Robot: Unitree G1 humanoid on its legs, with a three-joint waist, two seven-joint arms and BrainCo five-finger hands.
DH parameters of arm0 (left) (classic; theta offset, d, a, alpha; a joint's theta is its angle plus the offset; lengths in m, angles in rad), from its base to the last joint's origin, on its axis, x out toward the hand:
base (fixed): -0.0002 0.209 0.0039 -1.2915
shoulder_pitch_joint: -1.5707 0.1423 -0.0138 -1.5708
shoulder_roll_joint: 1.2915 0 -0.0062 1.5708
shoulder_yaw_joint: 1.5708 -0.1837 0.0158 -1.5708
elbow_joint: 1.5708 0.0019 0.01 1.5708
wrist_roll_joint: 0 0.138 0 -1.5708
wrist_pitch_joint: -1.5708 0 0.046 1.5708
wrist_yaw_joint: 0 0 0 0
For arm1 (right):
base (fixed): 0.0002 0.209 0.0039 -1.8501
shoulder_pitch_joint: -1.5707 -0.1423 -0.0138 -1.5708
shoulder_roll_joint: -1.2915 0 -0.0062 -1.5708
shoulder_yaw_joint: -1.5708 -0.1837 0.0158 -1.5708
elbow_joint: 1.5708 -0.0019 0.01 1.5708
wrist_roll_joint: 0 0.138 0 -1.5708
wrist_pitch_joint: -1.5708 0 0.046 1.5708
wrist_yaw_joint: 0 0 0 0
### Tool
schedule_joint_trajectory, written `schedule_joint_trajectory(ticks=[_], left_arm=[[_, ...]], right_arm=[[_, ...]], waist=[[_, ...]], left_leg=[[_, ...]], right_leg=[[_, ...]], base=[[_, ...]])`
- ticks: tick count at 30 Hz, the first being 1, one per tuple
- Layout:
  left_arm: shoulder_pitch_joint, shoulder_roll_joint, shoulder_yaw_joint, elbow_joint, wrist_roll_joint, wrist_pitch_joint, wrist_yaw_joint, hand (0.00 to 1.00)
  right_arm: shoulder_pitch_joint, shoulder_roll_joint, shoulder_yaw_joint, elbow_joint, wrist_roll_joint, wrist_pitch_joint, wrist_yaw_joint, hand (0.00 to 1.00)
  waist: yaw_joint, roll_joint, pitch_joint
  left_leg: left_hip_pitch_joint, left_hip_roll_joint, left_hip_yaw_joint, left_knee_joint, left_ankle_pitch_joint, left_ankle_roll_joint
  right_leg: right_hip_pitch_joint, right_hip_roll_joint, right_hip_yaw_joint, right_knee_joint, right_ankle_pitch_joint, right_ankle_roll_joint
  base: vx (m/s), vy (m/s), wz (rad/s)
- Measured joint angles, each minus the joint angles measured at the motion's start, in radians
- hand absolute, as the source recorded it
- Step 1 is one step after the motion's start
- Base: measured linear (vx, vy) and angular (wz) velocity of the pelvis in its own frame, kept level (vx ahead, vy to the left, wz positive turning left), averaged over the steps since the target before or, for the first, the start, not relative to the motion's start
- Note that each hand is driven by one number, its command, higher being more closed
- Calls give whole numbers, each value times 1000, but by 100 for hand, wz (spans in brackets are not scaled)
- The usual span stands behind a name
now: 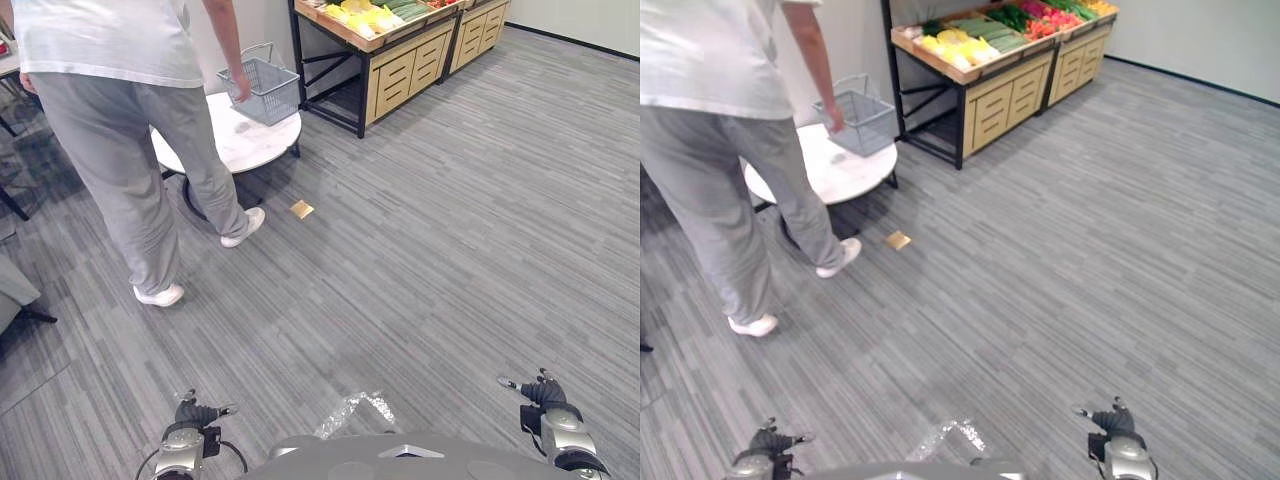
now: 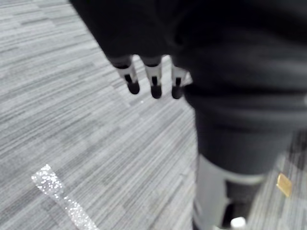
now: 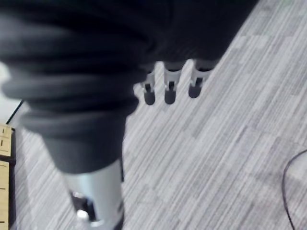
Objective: Pick vegetable in the basket
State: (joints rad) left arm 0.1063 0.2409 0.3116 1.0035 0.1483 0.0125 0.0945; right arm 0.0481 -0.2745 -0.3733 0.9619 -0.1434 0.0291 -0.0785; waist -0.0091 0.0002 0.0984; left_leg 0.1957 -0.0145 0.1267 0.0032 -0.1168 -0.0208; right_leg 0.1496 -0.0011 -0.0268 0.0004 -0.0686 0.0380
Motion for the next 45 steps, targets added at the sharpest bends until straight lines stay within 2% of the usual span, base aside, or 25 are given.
schedule_joint_trajectory(ticks=[12, 30, 35, 37, 38, 39, 40, 41, 42, 43, 44, 45], left_arm=[[0, -1, 1, 1, -2, 0, -1, 0], [0, -30, 2, 1, -7, 1, -2, 0], [-6, -30, 2, 1, -13, 1, -2, 0], [-10, -28, 5, 0, -20, 1, -1, 0], [-14, -25, 6, -2, -21, 1, -1, 0], [-9, -21, 7, -6, -22, 1, -2, 0], [-6, -20, 11, -8, -23, 1, -2, 0], [-9, -27, 19, -27, -41, 1, -1, 0], [-7, -39, 34, -46, -52, 1, -1, 0], [-6, -42, 33, -47, -52, 1, -1, 0], [-2, -46, 33, -47, -57, 1, -1, 0], [-2, -48, 32, -47, -64, 1, -1, 0]], right_arm=[[-2, 40, -6, 18, 0, 2, -1, 0], [-3, 40, -9, 18, 2, 8, -2, 0], [-15, 40, -13, 18, 2, 9, -3, 0], [-18, 40, -12, 18, 2, 9, -3, 0], [-26, 40, -10, 18, 2, 10, -3, 0], [-36, 39, -3, 18, 2, 10, -3, 0], [-39, 39, 1, 18, 2, 10, -3, 0], [-38, 27, 19, 15, 3, 10, -3, 0], [-38, 14, 37, 1, 3, 11, -5, 0], [-39, 12, 44, -7, 4, 11, -7, 0], [-41, 7, 55, -26, 6, 14, -10, 0], [-53, -3, 72, -32, 11, 14, -12, 0]], waist=[[0, -3, -14], [0, -3, -9], [-1, 3, 19], [-1, 1, 26], [2, 0, 45], [4, 1, 72], [3, -2, 83], [-2, -3, 93], [18, 11, 116], [22, 6, 129], [26, 10, 133], [29, 13, 135]], left_leg=[[3, 0, -4, -2, -1, -1], [-6, -1, -31, -23, 8, -6], [-29, 0, -30, -21, 8, -6], [-68, 2, -22, 38, -27, -25], [-105, 15, 0, 141, -79, -41], [-161, 35, 44, 288, -116, -76], [-200, 46, 66, 382, -121, -84], [-293, 83, 91, 587, -113, -85], [-378, 118, 99, 773, -62, -79], [-406, 130, 106, 837, -65, -76], [-449, 139, 108, 887, -95, -73], [-489, 132, 105, 856, -123, -77]], right_leg=[[1, 0, -8, -6, 0, 0], [10, 0, -34, -26, -1, -1], [-38, 0, -33, 36, -35, -7], [-84, -3, -29, 106, -76, -13], [-104, -2, -21, 151, -109, -26], [-107, -2, -18, 178, -137, -40], [-102, -5, -17, 183, -144, -44], [-102, -1, -10, 195, -160, -43], [-87, 1, -5, 222, -178, -59], [-82, 0, 2, 234, -191, -61], [-76, -3, 17, 251, -214, -63], [-72, -10, 32, 253, -227, -59]], base=[[-5, -3, 0], [-12, -15, 4], [-4, -7, -1], [5, -38, -7], [-14, -49, -9], [-33, -63, -5], [-29, -70, -7], [60, -43, -20], [113, -17, -28], [185, 32, -27], [224, 60, -23], [236, 80, -24]])
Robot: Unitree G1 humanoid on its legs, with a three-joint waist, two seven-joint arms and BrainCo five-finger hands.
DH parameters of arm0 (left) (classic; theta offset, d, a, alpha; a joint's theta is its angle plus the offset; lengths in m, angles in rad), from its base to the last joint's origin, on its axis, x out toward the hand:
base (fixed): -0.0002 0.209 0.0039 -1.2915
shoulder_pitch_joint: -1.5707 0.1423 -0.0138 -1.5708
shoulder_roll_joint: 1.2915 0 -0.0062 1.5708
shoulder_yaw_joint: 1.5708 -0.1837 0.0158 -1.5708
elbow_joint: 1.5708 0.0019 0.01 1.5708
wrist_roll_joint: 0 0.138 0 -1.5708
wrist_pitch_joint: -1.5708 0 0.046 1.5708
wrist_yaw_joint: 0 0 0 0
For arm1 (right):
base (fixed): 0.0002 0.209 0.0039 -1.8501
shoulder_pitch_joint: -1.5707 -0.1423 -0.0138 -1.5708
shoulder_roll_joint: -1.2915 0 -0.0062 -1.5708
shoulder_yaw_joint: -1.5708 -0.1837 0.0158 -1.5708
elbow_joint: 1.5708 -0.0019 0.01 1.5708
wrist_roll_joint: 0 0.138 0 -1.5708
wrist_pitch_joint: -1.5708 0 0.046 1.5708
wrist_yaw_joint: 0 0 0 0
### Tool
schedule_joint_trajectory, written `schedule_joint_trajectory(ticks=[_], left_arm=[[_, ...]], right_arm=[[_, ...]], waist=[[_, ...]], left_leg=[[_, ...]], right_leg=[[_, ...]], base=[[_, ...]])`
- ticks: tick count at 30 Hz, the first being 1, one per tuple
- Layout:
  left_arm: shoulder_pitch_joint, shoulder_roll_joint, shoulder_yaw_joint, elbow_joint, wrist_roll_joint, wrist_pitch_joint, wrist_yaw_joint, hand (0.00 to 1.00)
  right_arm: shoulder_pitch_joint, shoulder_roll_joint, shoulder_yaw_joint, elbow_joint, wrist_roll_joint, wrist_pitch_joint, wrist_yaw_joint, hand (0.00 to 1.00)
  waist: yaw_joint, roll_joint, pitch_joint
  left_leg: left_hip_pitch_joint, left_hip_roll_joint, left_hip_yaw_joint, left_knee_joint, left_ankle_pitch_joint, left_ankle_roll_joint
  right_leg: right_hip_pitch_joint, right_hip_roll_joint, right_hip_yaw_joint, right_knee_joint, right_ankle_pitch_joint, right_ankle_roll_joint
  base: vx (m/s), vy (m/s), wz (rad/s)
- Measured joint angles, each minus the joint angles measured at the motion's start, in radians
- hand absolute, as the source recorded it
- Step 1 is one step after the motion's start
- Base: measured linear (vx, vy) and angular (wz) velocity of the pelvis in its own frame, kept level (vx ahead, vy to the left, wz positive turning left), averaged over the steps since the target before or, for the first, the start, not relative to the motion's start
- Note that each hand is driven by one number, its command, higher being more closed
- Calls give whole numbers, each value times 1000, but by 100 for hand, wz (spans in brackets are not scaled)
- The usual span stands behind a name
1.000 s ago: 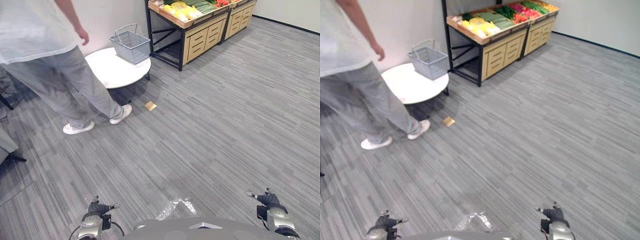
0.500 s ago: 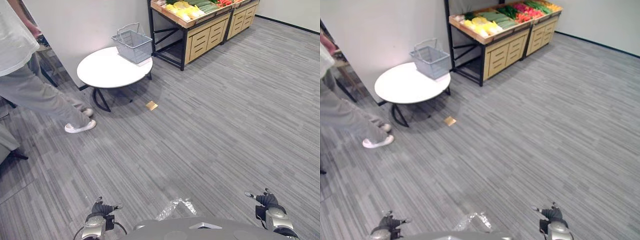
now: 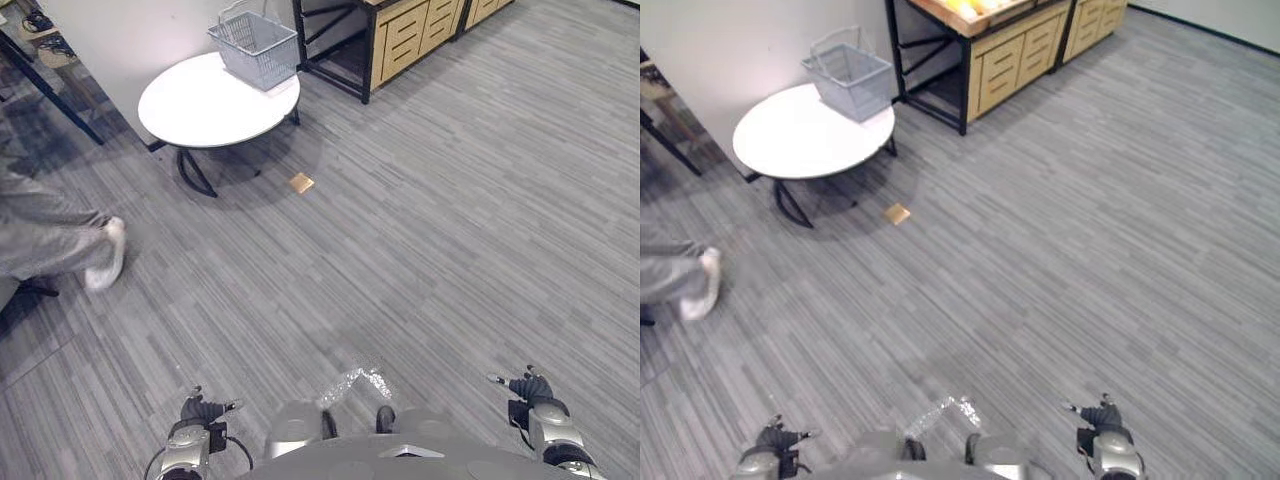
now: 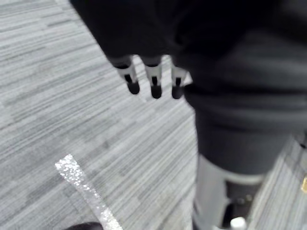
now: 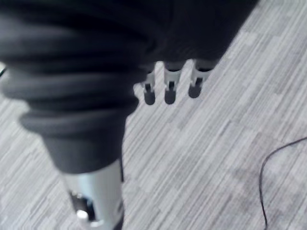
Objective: Pick vegetable in the basket
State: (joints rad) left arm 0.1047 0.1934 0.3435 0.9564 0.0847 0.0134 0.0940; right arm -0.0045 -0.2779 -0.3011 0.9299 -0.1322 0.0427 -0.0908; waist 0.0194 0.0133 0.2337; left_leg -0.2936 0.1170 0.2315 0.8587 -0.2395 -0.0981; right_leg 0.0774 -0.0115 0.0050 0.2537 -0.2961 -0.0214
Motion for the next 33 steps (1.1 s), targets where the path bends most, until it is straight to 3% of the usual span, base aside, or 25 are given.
schedule_joint_trajectory(ticks=[2, 4, 5, 6, 7, 9, 10, 12, 13, 15, 16, 17, 19, 21, 22, 23, 24, 25, 26, 27, 28, 29, 30, 31, 33], left_arm=[[-2, -3, 0, 0, -23, -2, 0, 0], [-1, -8, -1, 2, -30, -3, 0, 0], [-1, -8, -3, 9, -31, -3, 0, 0], [2, -8, -10, 12, -31, -3, 1, 0], [21, -3, -9, 16, -30, -6, 1, 0], [18, -9, -9, 18, -28, -13, 0, 0], [20, -16, -8, 18, -24, -19, -1, 0], [30, -10, -8, 18, -24, -20, -2, 0], [33, -2, -9, 17, -24, -19, -3, 0], [38, 14, -31, 4, -24, -18, -5, 0], [39, 16, -37, -1, -24, -18, -5, 0], [38, 24, -54, -19, -24, -18, -5, 0], [32, 45, -74, -48, -25, -20, -4, 0], [2, 63, -79, -62, -32, -22, -3, 0], [-9, 65, -81, -62, -35, -26, -2, 0], [-20, 70, -88, -62, -36, -34, -2, 0], [-23, 71, -87, -60, -35, -36, -1, 0], [-20, 70, -87, -57, -33, -36, -1, 0], [-19, 51, -86, -40, -31, -38, -1, 0], [-20, 21, -89, -20, -29, -39, -3, 0], [-15, 8, -89, -15, -29, -41, -3, 0], [-1, -5, -82, 3, -26, -46, -2, 0], [10, -22, -67, 14, -25, -41, -1, 0], [25, -40, -72, 11, -31, -36, 0, 0], [37, -51, -79, 7, -36, -36, 0, 0]], right_arm=[[-41, -14, 2, 16, 3, -1, -1, 0], [-69, -31, 5, 27, 2, -3, -2, 0], [-75, -44, 15, 28, 2, -3, -3, 0], [-76, -49, 20, 28, 2, -4, -3, 0], [-76, -43, 47, 32, 2, -6, -7, 0], [-86, -35, 57, 35, -1, -16, -2, 0], [-74, -32, 57, 26, -8, -23, -1, 0], [-71, -20, 57, 23, -10, -23, -1, 0], [-63, -6, 63, 7, -10, -23, -1, 0], [-40, 0, 125, -85, -23, -22, -1, 0], [-33, 0, 129, -121, -33, -22, -1, 0], [-17, -2, 129, -193, -51, -25, -2, 0], [-1, -13, 128, -282, -55, -29, -2, 0], [2, -64, 122, -346, -105, -33, -3, 0], [-1, -82, 121, -351, -130, -33, -3, 0], [-16, -109, 119, -368, -161, -30, -4, 0], [-43, -136, 120, -389, -186, -26, -6, 0], [-52, -150, 123, -406, -210, -23, -10, 0], [-81, -182, 128, -433, -266, -20, -15, 0], [-116, -207, 140, -457, -307, -14, -22, 0], [-131, -215, 150, -472, -326, -12, -23, 0], [-172, -211, 175, -516, -356, -9, -27, 0], [-219, -211, 220, -546, -371, -9, -32, 0], [-267, -211, 265, -552, -374, -6, -41, 0], [-320, -199, 310, -553, -374, 0, -46, 0]], waist=[[19, 7, 6], [35, 19, 11], [49, 32, 19], [56, 38, 22], [65, 17, 15], [74, -7, 16], [76, -23, 13], [73, -47, 13], [57, -65, 14], [29, -72, 12], [24, -68, 12], [11, -55, 13], [-20, -49, 14], [-42, -39, 17], [-40, -31, 16], [-36, -26, 17], [-40, -47, 13], [-39, -51, 14], [-41, -47, 8], [-44, -5, 0], [-38, 16, -4], [-26, 40, -10], [-26, 50, -4], [-11, 64, 8], [19, 79, 18]], left_leg=[[-43, -12, 6, -198, 5, 14], [-76, -14, 9, -462, 100, 18], [-77, -4, 7, -624, 180, 5], [-81, 7, 8, -678, 217, 3], [-101, -10, 43, -591, 306, 45], [-125, -30, 55, -495, 220, 114], [-124, -52, 53, -400, 140, 165], [-67, -84, 53, -366, 64, 187], [-16, -106, 45, -374, 34, 194], [145, -149, -12, -460, -6, 204], [192, -157, -30, -500, -9, 206], [276, -161, -71, -572, -14, 207], [372, -160, -139, -644, -15, 197], [460, -122, -211, -682, -39, 163], [472, -106, -223, -687, -45, 154], [495, -83, -245, -698, -53, 139], [527, -72, -251, -704, -67, 113], [547, -71, -255, -703, -80, 92], [593, -52, -286, -689, -109, 58], [589, -10, -317, -637, -92, 54], [582, 7, -328, -603, -69, 53], [526, 27, -356, -458, -11, 36], [429, 37, -360, -221, 102, 17], [334, 72, -351, 9, 175, 1], [243, 112, -298, 209, 133, 25]], right_leg=[[3, -23, 22, -21, -10, 9], [25, -39, 44, -66, -20, 27], [62, -49, 56, -98, -37, 47], [86, -54, 61, -111, -49, 59], [133, -111, 61, -126, -91, 61], [117, -139, 65, -62, -80, 69], [92, -166, 67, 83, -49, 129], [22, -177, 91, 339, 23, 234], [-34, -175, 113, 525, 103, 282], [-173, -158, 91, 837, 102, 265], [-205, -159, 70, 858, 89, 238], [-266, -161, 15, 856, 61, 187], [-350, -161, -37, 777, 30, 149], [-430, -150, -71, 446, 34, 108], [-442, -142, -71, 324, 63, 103], [-451, -134, -51, 75, 157, 110], [-456, -137, -26, -102, 236, 132], [-458, -145, -10, -136, 250, 138], [-452, -142, 9, -88, 383, 178], [-459, -108, -2, 3, 389, 151], [-457, -93, -17, 36, 357, 133], [-446, -76, -53, 97, 300, 99], [-408, -63, -68, 131, 239, 76], [-337, -45, -96, 120, 206, 48], [-240, -24, -118, 89, 184, 16]], base=[[286, 156, -37], [360, 228, -39], [467, 306, -25], [607, 402, -26], [536, 343, -25], [616, 285, -14], [670, 270, 16], [680, 266, 33], [652, 214, 59], [529, 116, 66], [689, 84, 58], [694, 28, 84], [636, -63, 104], [616, -202, 101], [635, -270, 92], [647, -313, 85], [655, -337, 79], [702, -389, 72], [718, -400, 70], [717, -404, 59], [799, -473, 41], [627, -408, 29], [717, -452, 38], [556, -287, 28], [532, -209, 13]])
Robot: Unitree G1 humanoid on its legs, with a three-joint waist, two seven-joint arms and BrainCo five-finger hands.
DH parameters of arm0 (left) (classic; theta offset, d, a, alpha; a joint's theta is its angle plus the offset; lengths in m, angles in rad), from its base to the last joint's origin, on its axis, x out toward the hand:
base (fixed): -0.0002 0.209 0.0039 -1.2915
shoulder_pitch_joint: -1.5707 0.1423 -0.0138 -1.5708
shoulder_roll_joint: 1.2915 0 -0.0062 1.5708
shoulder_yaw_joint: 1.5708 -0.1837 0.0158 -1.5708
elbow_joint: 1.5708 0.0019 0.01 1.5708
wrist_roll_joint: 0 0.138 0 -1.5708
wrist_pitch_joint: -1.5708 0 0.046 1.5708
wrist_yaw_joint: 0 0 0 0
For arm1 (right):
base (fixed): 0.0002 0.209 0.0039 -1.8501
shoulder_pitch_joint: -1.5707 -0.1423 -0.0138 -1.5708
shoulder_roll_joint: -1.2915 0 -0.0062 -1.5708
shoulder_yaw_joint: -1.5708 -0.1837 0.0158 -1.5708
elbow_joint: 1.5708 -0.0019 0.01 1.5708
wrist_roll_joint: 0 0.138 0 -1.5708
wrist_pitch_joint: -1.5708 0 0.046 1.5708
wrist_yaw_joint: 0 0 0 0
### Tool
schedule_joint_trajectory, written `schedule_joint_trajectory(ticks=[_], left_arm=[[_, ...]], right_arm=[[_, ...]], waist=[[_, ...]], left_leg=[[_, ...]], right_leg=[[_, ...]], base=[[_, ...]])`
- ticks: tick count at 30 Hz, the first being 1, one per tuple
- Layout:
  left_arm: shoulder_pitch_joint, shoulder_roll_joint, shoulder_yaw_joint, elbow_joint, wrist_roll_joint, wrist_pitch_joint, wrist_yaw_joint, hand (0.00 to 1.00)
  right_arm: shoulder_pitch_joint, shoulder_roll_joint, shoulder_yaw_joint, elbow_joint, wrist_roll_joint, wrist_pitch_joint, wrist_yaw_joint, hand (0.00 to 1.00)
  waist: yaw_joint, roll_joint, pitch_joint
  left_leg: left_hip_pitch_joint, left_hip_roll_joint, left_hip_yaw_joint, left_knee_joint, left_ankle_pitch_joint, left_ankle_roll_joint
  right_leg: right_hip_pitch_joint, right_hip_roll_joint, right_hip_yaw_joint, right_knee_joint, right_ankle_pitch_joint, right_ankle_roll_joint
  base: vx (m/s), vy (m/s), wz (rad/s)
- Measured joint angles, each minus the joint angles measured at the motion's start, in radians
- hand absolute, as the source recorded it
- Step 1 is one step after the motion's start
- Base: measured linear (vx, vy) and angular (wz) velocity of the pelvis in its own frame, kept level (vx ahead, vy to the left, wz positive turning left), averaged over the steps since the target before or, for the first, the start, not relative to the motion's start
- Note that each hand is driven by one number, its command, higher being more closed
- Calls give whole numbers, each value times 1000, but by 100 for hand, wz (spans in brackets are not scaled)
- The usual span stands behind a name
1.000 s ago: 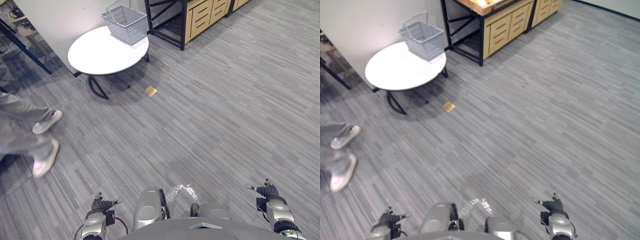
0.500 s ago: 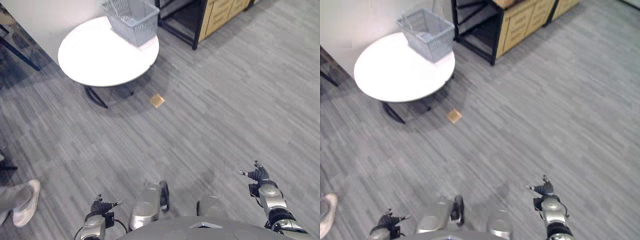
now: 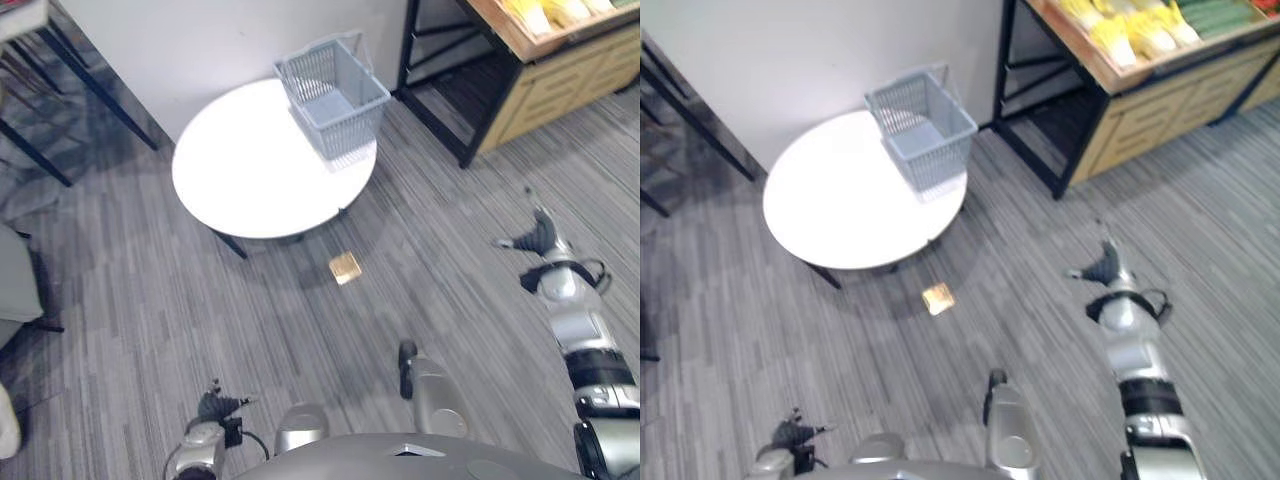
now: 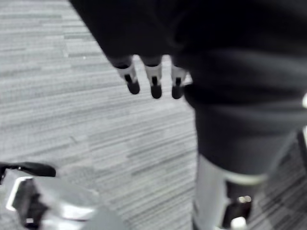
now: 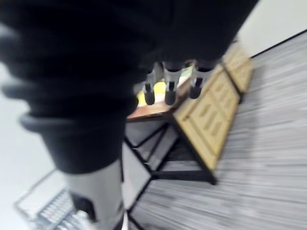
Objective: Pick vegetable in the basket
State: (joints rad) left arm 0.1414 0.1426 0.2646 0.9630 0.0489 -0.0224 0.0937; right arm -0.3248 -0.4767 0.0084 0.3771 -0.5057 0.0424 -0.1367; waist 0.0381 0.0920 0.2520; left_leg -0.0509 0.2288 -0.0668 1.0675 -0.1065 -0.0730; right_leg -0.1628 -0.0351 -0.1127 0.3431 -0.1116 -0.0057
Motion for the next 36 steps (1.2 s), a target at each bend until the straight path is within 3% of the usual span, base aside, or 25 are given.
schedule_joint_trajectory(ticks=[1, 3, 5, 6, 7, 8, 9, 10, 11, 14, 16, 17, 18, 19, 20, 21, 24, 25, 26, 27, 28, 29, 31, 32, 36], left_arm=[[5, -1, 0, -1, 0, 4, 0, 0], [20, -7, 1, -24, 0, 12, 1, 0], [43, -16, 4, -40, 0, 15, 1, 0], [50, -22, 6, -40, -1, 17, 1, 0], [59, -25, 10, -37, -1, 17, 2, 0], [67, -26, 13, -36, -1, 17, 3, 0], [75, -30, 15, -36, -1, 17, 4, 0], [77, -33, 31, -30, -1, 18, 14, 0], [78, -43, 41, -32, 0, 17, 23, 0], [80, -72, 50, -31, 2, 19, 22, 0], [91, -67, 49, -28, 11, 20, 21, 0], [90, -53, 48, -26, 13, 23, 21, 0], [86, -34, 48, -23, 15, 33, 22, 0], [85, -27, 47, -19, 16, 35, 22, 0], [81, -12, 34, -8, 19, 36, 22, 0], [68, 0, 19, -4, 19, 36, 22, 0], [30, 2, 5, -4, 13, 35, 21, 0], [21, 7, 0, -7, 12, 33, 21, 0], [19, 11, -2, -9, 12, 30, 21, 0], [16, 27, -10, -8, 12, 28, 20, 0], [17, 44, -10, -9, 12, 28, 20, 0], [10, 52, -8, 2, 12, 30, 21, 0], [11, 7, -9, 0, 13, 23, 20, 0], [12, -1, -9, 0, 13, 19, 20, 0], [9, -9, -10, 0, 13, 9, 20, 0]], right_arm=[[-32, 9, 28, -2, -2, 0, -10, 0], [-91, 7, 51, -7, -21, -2, -35, 0], [-162, -1, 52, -7, -29, -1, -59, 0], [-192, -13, 57, -6, -29, -1, -67, 0], [-222, -35, 67, 2, -28, -1, -72, 0], [-235, -48, 79, 10, -28, -1, -75, 0], [-257, -65, 93, 23, -28, -1, -75, 0], [-276, -64, 101, 49, -27, 0, -80, 0], [-303, -67, 118, 85, -28, 0, -78, 0], [-385, -76, 121, 148, -28, 0, -72, 0], [-423, -80, 126, 184, -28, -4, -70, 0], [-428, -92, 136, 192, -28, -6, -67, 0], [-428, -95, 145, 205, -28, -7, -65, 0], [-428, -96, 154, 211, -28, -6, -64, 0], [-428, -98, 168, 219, -28, -8, -63, 0], [-430, -101, 170, 230, -28, -11, -63, 0], [-430, -135, 169, 254, -28, -13, -60, 0], [-430, -136, 167, 270, -28, -12, -55, 0], [-429, -136, 166, 276, -28, -12, -52, 0], [-429, -135, 162, 284, -28, -11, -49, 0], [-428, -131, 161, 290, -28, -9, -46, 0], [-427, -128, 160, 290, -29, -7, -44, 0], [-426, -129, 162, 291, -29, -3, -39, 0], [-426, -129, 162, 291, -29, -3, -37, 0], [-427, -132, 183, 331, -30, -3, -23, 0]], waist=[[21, -11, 7], [46, -32, 11], [58, -35, 11], [58, -35, 9], [59, -33, 9], [60, -31, 9], [65, -26, 6], [79, -41, 8], [86, -79, -4], [115, -101, -3], [121, -103, -3], [119, -111, -3], [112, -119, -3], [111, -121, -3], [104, -125, -5], [88, -128, -6], [76, -119, -1], [74, -119, -1], [74, -123, -2], [74, -141, 1], [76, -177, 2], [84, -191, 12], [69, -129, 16], [69, -111, 15], [66, -99, 30]], left_leg=[[-52, 18, 65, 57, -29, 25], [-131, 16, 175, -5, -69, 50], [-190, -8, 283, -207, -99, 46], [-193, -45, 341, -401, -99, 39], [-195, -78, 398, -597, -59, 38], [-191, -89, 417, -675, -24, 38], [-176, -100, 446, -797, 59, 46], [-138, -130, 472, -832, 125, 148], [-127, -169, 471, -839, 102, 164], [-80, -205, 468, -822, 42, 204], [-6, -222, 436, -858, 10, 190], [39, -233, 404, -896, 8, 184], [80, -239, 368, -924, 10, 181], [98, -240, 356, -934, 10, 179], [124, -241, 329, -954, 12, 177], [134, -239, 290, -975, 18, 168], [130, -215, 218, -1006, 28, 137], [121, -194, 190, -1008, 27, 107], [115, -188, 182, -1007, 26, 92], [106, -187, 163, -996, 15, 63], [103, -198, 154, -990, 3, 36], [105, -199, 147, -987, -8, 9], [81, -111, 166, -989, -2, -27], [82, -97, 166, -998, 0, -32], [62, -58, 167, -1032, 21, -56]], right_leg=[[81, -2, -13, -38, -19, -18], [184, -21, -38, -119, -33, -19], [264, -39, -64, -189, -46, -3], [298, -54, -90, -222, -40, 19], [336, -64, -115, -250, -46, 39], [349, -67, -125, -259, -49, 46], [371, -68, -134, -261, -68, 71], [403, -84, -128, -259, -82, 88], [410, -116, -123, -255, -77, 95], [430, -154, -108, -175, -57, 119], [370, -174, -88, 66, -45, 143], [286, -182, -47, 275, -39, 193], [195, -175, 2, 477, -76, 195], [163, -175, 10, 522, -94, 186], [110, -181, 13, 547, -120, 148], [57, -187, 10, 488, -146, 100], [-18, -193, 17, 244, -151, 73], [-24, -190, 33, 57, -104, 74], [-24, -189, 46, -21, -62, 73], [-23, -199, 56, -127, 41, 76], [-20, -218, 64, -175, 153, 85], [-13, -227, 61, -183, 159, 146], [-5, -150, 4, -218, 159, 115], [-5, -136, -1, -224, 160, 113], [-29, -93, -17, -248, 167, 101]], base=[[468, -183, 28], [427, -158, 35], [430, -29, 37], [547, 88, 48], [547, 122, 45], [379, 117, 37], [491, 167, 26], [586, 194, 37], [584, 189, 32], [433, 141, 28], [389, 91, 39], [314, 3, 75], [362, -12, 76], [255, -72, 78], [231, -94, 82], [219, -107, 87], [161, -173, 80], [188, -299, 63], [194, -358, 59], [135, -277, 44], [177, -428, 39], [154, -413, 30], [188, -403, 20], [141, -247, 5], [82, -120, 1]])
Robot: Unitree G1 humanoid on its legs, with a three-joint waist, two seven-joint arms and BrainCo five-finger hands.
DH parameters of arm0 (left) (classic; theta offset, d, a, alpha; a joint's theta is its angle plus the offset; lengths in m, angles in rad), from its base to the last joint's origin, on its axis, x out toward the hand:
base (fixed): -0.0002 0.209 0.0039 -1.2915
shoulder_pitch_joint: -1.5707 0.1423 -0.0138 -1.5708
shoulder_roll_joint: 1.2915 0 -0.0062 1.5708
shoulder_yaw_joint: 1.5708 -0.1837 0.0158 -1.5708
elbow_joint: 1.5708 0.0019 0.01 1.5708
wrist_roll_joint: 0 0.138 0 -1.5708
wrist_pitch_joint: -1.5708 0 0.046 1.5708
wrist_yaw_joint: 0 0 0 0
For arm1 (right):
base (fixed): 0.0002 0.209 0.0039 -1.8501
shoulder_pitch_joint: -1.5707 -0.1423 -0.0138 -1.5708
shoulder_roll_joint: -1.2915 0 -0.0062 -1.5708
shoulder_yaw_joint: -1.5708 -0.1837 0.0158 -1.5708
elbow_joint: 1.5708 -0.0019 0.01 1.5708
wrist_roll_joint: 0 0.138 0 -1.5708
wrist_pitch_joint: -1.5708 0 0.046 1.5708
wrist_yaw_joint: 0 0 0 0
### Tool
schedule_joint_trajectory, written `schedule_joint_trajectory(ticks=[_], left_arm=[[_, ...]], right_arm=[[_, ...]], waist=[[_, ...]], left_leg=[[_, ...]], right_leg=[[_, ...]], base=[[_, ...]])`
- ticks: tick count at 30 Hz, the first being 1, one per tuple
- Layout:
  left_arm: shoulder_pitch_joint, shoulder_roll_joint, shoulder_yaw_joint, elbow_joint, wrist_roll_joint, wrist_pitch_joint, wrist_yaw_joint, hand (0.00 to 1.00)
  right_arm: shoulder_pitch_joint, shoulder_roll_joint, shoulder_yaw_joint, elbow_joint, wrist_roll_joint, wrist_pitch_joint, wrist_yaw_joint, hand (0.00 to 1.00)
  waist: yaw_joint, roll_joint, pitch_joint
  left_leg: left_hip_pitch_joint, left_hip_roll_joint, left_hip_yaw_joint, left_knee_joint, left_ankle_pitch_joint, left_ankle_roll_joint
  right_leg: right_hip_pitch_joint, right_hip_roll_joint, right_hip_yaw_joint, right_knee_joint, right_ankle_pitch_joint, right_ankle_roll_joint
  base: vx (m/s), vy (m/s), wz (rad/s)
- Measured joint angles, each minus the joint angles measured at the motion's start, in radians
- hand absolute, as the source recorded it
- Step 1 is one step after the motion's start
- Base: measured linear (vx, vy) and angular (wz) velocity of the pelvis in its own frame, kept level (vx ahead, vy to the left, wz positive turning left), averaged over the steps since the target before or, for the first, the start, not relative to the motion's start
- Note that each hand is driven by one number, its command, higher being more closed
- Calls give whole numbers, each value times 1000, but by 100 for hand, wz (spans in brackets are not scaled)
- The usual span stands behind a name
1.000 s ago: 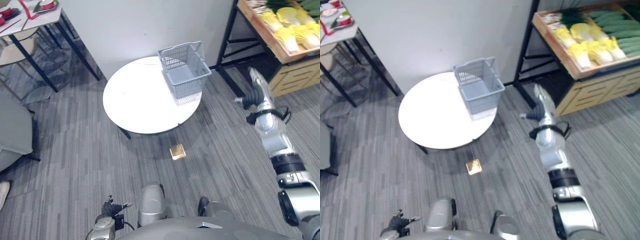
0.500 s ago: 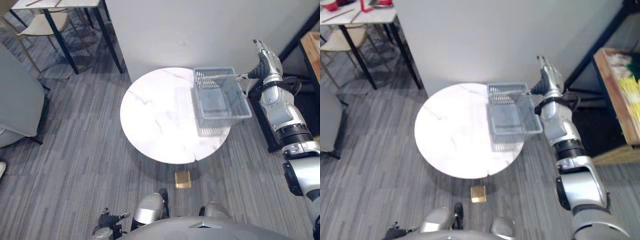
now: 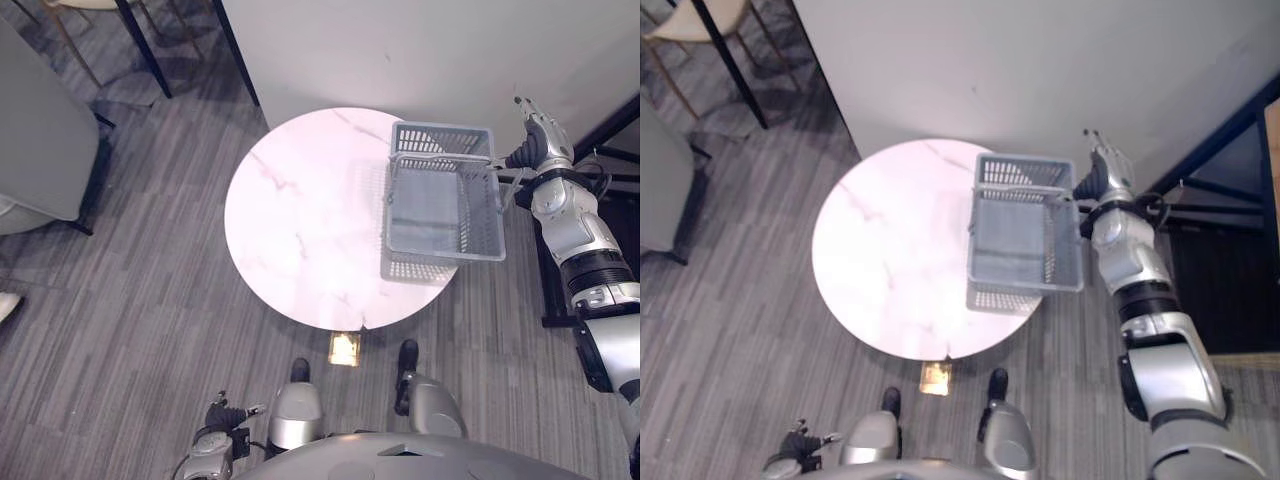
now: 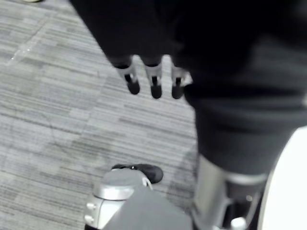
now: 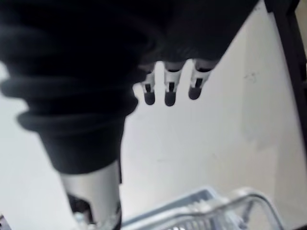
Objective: Pick vegetable in the basket
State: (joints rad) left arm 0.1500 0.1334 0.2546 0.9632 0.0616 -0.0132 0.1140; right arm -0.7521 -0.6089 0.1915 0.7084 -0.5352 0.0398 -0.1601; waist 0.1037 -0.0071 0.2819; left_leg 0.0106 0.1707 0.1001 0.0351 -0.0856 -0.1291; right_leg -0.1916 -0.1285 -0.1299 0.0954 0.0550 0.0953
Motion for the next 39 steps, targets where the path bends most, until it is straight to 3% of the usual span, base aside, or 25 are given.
schedule_joint_trajectory(ticks=[9, 17, 18, 22, 27, 30, 39], left_arm=[[-7, 14, -25, -16, -19, -20, 4, 0], [-64, 38, -101, -29, -70, -42, 6, 0], [-81, 43, -112, -36, -84, -43, 7, 0], [-135, 46, -176, -36, -112, -60, 9, 0], [-138, 37, -216, -33, -129, -61, 8, 0], [-140, 36, -217, -35, -129, -64, 7, 0], [-140, 35, -226, -36, -128, -62, 1, 0]], right_arm=[[-117, -18, 70, 124, -21, -15, -13, 0], [-337, -103, 138, 235, -40, -12, -56, 0], [-379, -124, 148, 256, -41, -12, -64, 100], [-471, -201, 169, 307, -80, -2, -84, 100], [-510, -238, 194, 322, -121, 3, -86, 100], [-506, -262, 223, 325, -157, 3, -83, 100], [-388, -304, 229, 313, -191, -1, -17, 100]], waist=[[3, 26, 90], [3, 68, 169], [6, 75, 175], [20, 111, 203], [36, 128, 213], [51, 134, 216], [50, 135, 216]], left_leg=[[-99, -44, -14, 9, 17, 12], [-197, -46, -60, 22, 36, 7], [-220, -47, -68, 20, 48, 6], [-273, -49, -108, 21, 67, 3], [-294, -49, -116, 21, 73, 4], [-294, -49, -122, 24, 74, 4], [-275, -58, -182, 35, 81, 5]], right_leg=[[-18, -31, -19, -131, 92, 6], [-81, -33, -38, -136, 111, 3], [-104, -34, -45, -139, 120, 4], [-135, -35, -68, -142, 126, 8], [-149, -35, -76, -141, 128, 11], [-146, -35, -77, -140, 128, 11], [-93, -44, -107, -121, 108, 4]], base=[[-18, 23, 11], [-54, -9, 13], [-22, -8, 23], [-18, -14, 23], [10, -10, 9], [35, -4, 4], [-10, -1, 16]])
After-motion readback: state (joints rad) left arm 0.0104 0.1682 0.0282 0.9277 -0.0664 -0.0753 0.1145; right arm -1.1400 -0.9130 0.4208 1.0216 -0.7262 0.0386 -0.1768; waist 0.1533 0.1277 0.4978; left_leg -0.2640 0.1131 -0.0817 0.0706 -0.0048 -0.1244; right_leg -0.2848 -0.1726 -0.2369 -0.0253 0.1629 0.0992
